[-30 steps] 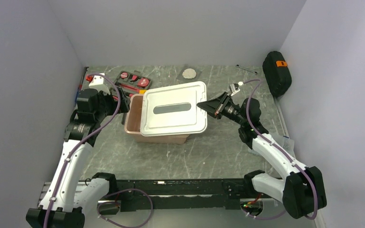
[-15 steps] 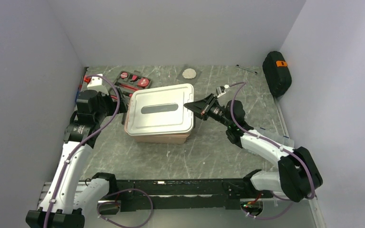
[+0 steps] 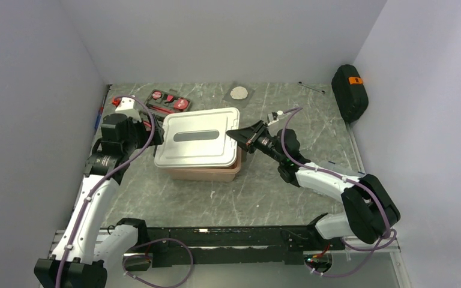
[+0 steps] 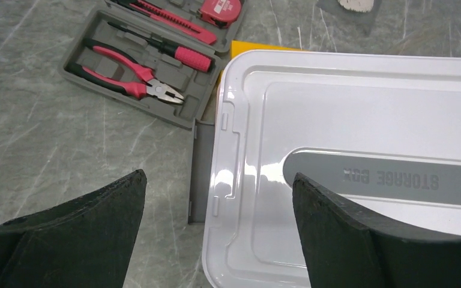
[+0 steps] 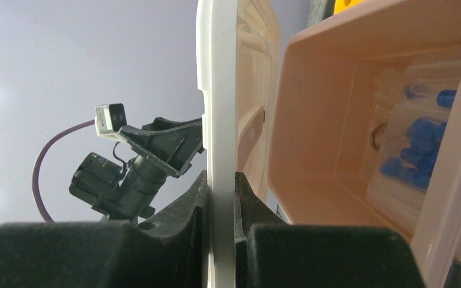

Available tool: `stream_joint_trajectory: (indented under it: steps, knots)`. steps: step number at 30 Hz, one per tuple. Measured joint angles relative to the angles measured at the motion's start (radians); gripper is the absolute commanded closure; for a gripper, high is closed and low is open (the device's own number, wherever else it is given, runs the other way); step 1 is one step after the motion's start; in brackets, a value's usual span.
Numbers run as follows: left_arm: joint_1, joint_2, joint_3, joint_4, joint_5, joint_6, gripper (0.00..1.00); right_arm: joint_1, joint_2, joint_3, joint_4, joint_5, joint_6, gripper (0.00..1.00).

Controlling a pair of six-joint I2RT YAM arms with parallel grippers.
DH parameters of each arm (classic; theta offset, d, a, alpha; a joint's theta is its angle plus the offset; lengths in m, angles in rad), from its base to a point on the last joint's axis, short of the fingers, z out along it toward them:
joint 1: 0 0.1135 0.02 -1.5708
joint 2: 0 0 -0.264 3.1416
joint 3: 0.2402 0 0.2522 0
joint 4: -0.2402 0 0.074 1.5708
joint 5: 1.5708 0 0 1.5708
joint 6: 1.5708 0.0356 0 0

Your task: Organize the chemistry lab equipment

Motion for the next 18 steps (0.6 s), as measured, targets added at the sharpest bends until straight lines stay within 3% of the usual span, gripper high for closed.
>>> stream_joint_trajectory:
  steps: [4, 14, 16, 18]
  knots:
    - [0.000, 0.040, 0.000, -0.001, 0.038, 0.003, 0.14, 0.006, -0.001, 0.000, -0.026, 0.016, -0.005, 1.00]
    - [0.001, 0.066, 0.000, -0.002, 0.083, 0.008, 0.16, 0.009, -0.045, 0.000, -0.116, 0.041, -0.019, 1.00]
    - [0.001, 0.068, 0.000, -0.002, 0.086, 0.013, 0.16, 0.010, -0.064, 0.000, -0.140, 0.053, -0.031, 0.89]
    - [0.001, 0.074, 0.000, -0.002, 0.089, 0.015, 0.16, 0.011, -0.088, 0.001, -0.183, 0.068, -0.054, 0.70]
